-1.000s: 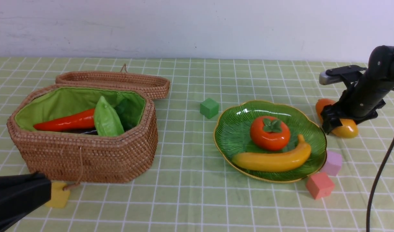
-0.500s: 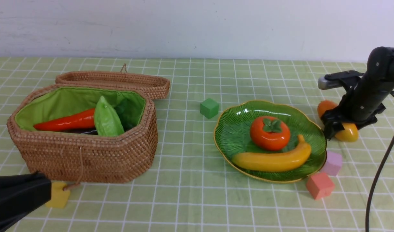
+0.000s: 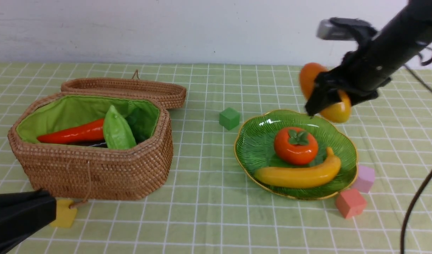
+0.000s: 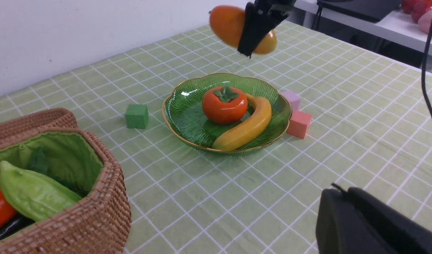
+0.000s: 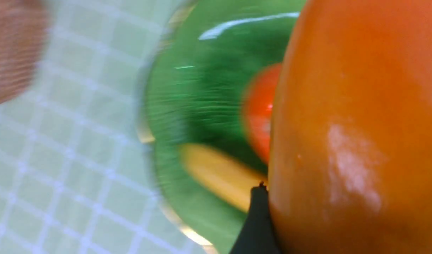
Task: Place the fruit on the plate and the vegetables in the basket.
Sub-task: Use the right arm to grab a mango and put it into the right plate
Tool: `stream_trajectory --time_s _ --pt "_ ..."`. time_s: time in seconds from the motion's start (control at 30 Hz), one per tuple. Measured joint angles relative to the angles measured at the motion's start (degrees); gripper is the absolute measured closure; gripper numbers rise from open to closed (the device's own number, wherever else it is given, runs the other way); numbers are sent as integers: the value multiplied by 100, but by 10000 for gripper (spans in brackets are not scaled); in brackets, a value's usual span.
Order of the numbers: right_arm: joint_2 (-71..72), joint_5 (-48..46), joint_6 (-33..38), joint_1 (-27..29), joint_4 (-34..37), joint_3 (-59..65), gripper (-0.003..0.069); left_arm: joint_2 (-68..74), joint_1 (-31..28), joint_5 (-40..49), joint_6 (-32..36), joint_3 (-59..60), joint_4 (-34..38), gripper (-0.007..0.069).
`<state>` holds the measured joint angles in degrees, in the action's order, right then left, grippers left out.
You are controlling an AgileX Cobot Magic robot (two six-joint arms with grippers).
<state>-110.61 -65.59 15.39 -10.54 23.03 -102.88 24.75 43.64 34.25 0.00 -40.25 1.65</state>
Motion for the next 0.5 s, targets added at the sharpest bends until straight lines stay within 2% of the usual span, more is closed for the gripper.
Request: stream_trajectory --time_s 0.13,0.33,0.5 --pt "-310 432 -256 -693 -228 134 115 0 0 202 0 0 -108 631" --pt "-688 887 -1127 -895 -904 147 115 0 0 313 0 0 -165 629" --pt "-783 897 -1377 -903 -932 154 115 0 0 324 0 0 -165 629"
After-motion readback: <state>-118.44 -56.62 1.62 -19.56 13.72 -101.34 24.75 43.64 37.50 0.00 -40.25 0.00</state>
